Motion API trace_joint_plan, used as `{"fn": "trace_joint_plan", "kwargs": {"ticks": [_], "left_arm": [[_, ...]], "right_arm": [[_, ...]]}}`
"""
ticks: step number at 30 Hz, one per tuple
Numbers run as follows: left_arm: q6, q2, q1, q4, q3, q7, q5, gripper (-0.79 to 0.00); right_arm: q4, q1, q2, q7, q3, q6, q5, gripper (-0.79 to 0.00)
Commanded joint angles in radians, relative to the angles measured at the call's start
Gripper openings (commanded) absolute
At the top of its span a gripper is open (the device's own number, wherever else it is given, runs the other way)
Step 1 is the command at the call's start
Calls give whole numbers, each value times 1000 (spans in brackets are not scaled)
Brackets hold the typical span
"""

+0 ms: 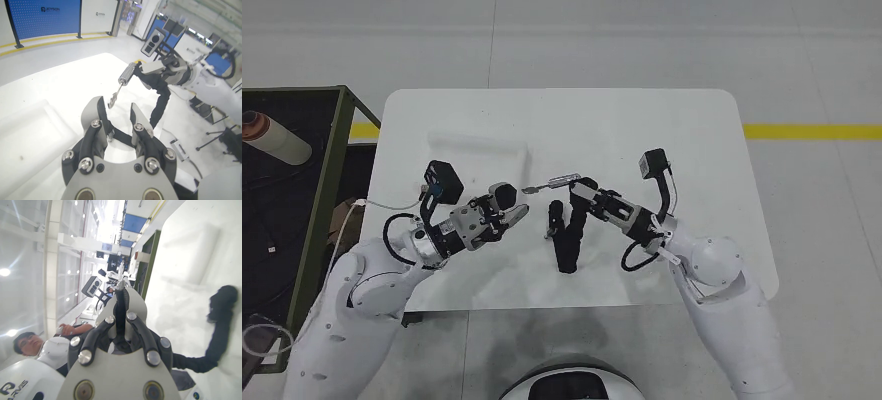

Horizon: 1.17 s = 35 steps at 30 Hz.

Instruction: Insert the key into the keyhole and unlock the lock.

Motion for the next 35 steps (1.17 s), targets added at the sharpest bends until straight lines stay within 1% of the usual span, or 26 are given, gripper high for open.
{"fn": "trace_joint_plan", "kwargs": {"ticks": [1,3,9,10,11,12,13,16,19,21,23,25,27,30,31,32,35], "left_arm": [[-45,1,9,53,-19,6,-232,0],[-101,6,15,97,-30,-43,-352,0],[-101,6,15,97,-30,-43,-352,0],[-101,6,15,97,-30,-43,-352,0],[-101,6,15,97,-30,-43,-352,0],[-101,6,15,97,-30,-43,-352,0],[-101,6,15,97,-30,-43,-352,0],[-101,6,15,97,-30,-43,-352,0],[-101,6,15,97,-30,-43,-352,0],[-101,6,15,97,-30,-43,-352,0],[-101,6,15,97,-30,-43,-352,0],[-101,6,15,97,-30,-43,-352,0],[-101,6,15,97,-30,-43,-352,0],[-101,6,15,97,-30,-43,-352,0],[-101,6,15,97,-30,-43,-352,-1],[-101,6,15,97,-30,-43,-352,-1],[-101,6,15,97,-30,-43,-352,-1]], "right_arm": [[3,-1,0,-67,-12,12,-81,-785],[15,6,-1,-127,-30,37,-176,-785],[100,60,-12,-240,-109,134,-329,-785],[115,69,-14,-251,-121,152,-348,-686],[124,78,-16,-255,-134,164,-355,-440],[134,86,-18,-262,-143,181,-371,-157],[140,92,-19,-272,-152,205,-400,0],[136,101,-22,-303,-174,258,-456,0],[109,83,-24,-331,-185,230,-458,0],[91,66,-23,-354,-191,225,-494,0],[54,38,-22,-412,-192,207,-526,0],[33,12,-22,-437,-196,193,-533,0],[28,-6,-20,-471,-202,208,-595,0],[28,-13,-22,-495,-218,254,-652,0],[27,-13,-22,-490,-216,242,-640,-11],[28,-13,-22,-496,-219,256,-661,-3],[28,-13,-22,-495,-219,255,-653,-1]]}}
